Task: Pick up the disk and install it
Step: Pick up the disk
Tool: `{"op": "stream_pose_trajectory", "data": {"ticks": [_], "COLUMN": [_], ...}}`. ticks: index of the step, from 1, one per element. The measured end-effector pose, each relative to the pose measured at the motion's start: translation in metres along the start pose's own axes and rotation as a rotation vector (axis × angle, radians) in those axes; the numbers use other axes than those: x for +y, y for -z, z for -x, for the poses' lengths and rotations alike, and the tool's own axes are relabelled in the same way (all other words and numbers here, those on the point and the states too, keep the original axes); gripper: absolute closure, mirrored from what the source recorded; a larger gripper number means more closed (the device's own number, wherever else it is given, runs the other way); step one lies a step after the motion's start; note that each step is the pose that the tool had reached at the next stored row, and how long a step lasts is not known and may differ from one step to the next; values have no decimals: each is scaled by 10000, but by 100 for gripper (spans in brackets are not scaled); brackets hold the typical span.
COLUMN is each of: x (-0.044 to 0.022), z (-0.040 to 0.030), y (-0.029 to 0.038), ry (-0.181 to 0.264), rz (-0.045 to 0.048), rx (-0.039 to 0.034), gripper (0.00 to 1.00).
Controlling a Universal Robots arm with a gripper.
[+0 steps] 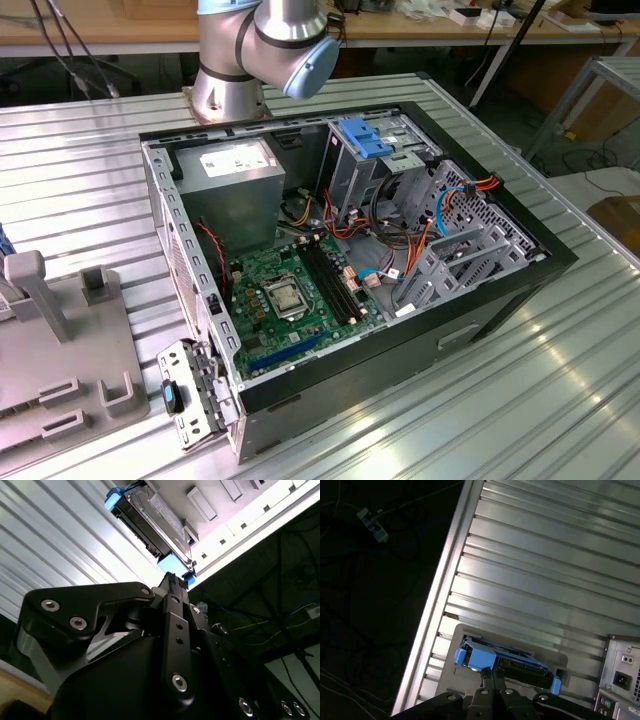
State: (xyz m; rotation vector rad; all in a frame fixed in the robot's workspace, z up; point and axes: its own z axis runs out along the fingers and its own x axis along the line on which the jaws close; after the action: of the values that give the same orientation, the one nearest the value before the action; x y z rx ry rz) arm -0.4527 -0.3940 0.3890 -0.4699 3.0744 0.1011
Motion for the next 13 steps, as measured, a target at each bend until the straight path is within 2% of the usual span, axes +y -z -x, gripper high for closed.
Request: {"op": "stream_pose_trajectory", "data": {"ticks": [3, 5, 8, 13], "x": [0, 0, 0, 0], "z": [0, 0, 0, 0], "y": [0, 0, 0, 0], "ry": [902, 1267, 2207, 3289], "rz": [36, 50, 88, 130], "rx": [54, 76, 132, 197], "gripper": [89, 89, 89, 89]}}
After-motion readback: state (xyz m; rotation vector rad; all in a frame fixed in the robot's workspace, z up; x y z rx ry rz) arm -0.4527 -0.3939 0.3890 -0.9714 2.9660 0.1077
